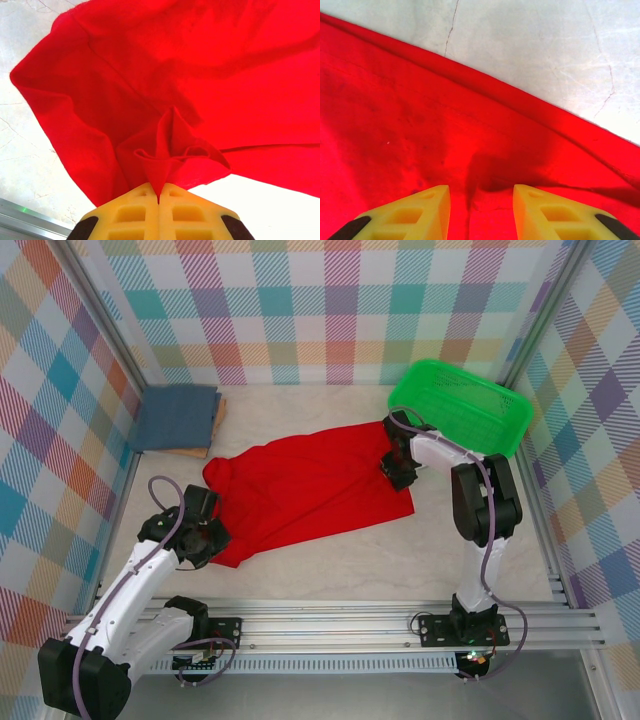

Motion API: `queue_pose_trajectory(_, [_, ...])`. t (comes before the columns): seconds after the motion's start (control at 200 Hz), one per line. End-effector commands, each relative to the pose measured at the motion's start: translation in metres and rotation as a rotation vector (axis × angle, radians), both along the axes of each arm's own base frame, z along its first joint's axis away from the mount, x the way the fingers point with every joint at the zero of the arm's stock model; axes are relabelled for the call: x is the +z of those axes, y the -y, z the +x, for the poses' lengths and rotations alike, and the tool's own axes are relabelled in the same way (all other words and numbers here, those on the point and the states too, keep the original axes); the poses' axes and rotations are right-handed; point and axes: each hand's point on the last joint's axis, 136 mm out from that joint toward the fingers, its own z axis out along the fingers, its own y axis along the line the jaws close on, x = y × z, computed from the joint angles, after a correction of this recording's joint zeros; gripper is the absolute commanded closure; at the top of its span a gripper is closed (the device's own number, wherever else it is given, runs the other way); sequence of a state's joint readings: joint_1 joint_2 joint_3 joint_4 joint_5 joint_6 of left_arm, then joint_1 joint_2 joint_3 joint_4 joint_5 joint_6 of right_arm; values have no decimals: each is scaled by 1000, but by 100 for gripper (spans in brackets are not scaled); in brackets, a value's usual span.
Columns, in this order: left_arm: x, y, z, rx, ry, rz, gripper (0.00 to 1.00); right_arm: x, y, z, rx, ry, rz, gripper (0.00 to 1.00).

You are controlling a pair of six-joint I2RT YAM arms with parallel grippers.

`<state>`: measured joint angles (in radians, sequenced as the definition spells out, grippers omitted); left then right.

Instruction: Fold and stack the t-shirts

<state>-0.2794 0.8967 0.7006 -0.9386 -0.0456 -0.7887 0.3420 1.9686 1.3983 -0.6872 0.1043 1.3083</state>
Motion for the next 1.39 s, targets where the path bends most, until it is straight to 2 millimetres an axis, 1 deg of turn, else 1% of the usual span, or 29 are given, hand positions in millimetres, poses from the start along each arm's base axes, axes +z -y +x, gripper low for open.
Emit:
queue_pose_trajectory(0.0, [9,2,7,-19,30,3,100,-4,-4,-7,-23,-48,-2,63])
queue_pose_trajectory(0.225, [8,2,7,-18,31,0,100,-10,-5,-11,-34,-78,-1,68])
queue_pose_trajectory(0.325, [8,2,7,-15,33,1,100,-9,-6,-10,-32,-69,-6,80])
queue_pose_trajectory(0.415, [8,2,8,-16,35,-1,100,-2,-5,-8,-23,-57,-16,91])
queue_pose_trajectory(0.455, [7,3,8,-15,33,-3,100,7,-4,-5,-12,-32,-33,97])
queue_pose_trajectory(0.485, [8,3,8,-16,35,-2,100,13,-3,-3,-3,-17,-45,100])
queue_pose_trajectory(0.595, [8,7,13,-17,42,-21,100,46,1,7,35,58,-82,100])
queue_pose_trajectory(0.66, [10,12,20,-15,54,-42,100,66,5,12,55,115,-103,100])
queue_pose_trajectory(0.69, [12,15,24,-18,59,-55,100,75,7,15,66,142,-109,100])
queue_pose_trajectory(0.695, [12,15,24,-18,59,-57,100,80,8,17,70,157,-111,100])
queue_pose_trajectory(0.705, [13,16,26,-18,62,-62,100,82,8,17,73,161,-113,100])
queue_pose_trajectory(0.745, [17,21,31,-23,74,-83,100,98,12,21,93,206,-129,100])
queue_pose_trajectory(0.795, [22,28,38,-40,88,-107,100,117,17,20,115,247,-148,100])
queue_pose_trajectory(0.85, [28,37,44,-71,112,-132,100,128,23,16,127,269,-160,100])
queue_pose_trajectory(0.905, [32,47,50,-114,136,-157,100,137,35,7,127,288,-183,100])
queue_pose_trajectory(0.97, [34,65,54,-175,159,-220,100,139,46,-3,131,301,-202,100])
queue_pose_trajectory(0.995, [33,73,55,-198,161,-252,100,136,51,-8,132,294,-212,100])
queue_pose_trajectory(1.04, [28,88,52,-238,146,-303,100,127,60,-19,131,263,-223,100])
queue_pose_trajectory(1.115, [12,104,36,-305,60,-331,100,108,70,-36,136,208,-228,100])
queue_pose_trajectory(1.145, [7,112,27,-345,25,-347,96,100,73,-44,142,188,-238,100])
queue_pose_trajectory(1.16, [4,114,22,-361,5,-350,92,96,75,-48,143,177,-243,100])
queue_pose_trajectory(1.195, [-3,116,10,-394,-41,-342,80,88,79,-56,142,154,-250,100])
queue_pose_trajectory(1.235, [-7,111,-1,-411,-75,-304,65,76,83,-65,141,122,-249,100])
queue_pose_trajectory(1.28, [-8,93,-11,-398,-98,-220,47,64,87,-75,132,77,-244,100])
queue_pose_trajectory(1.31, [-5,78,-12,-375,-86,-153,34,57,90,-81,129,55,-244,100])
queue_pose_trajectory(1.32, [-3,74,-11,-368,-74,-132,30,55,90,-83,130,48,-245,100])
queue_pose_trajectory(1.36, [7,55,-9,-326,-30,-67,24,50,92,-87,134,34,-252,100])
queue_pose_trajectory(1.39, [13,43,-6,-280,-2,-43,23,47,93,-89,140,30,-256,100])
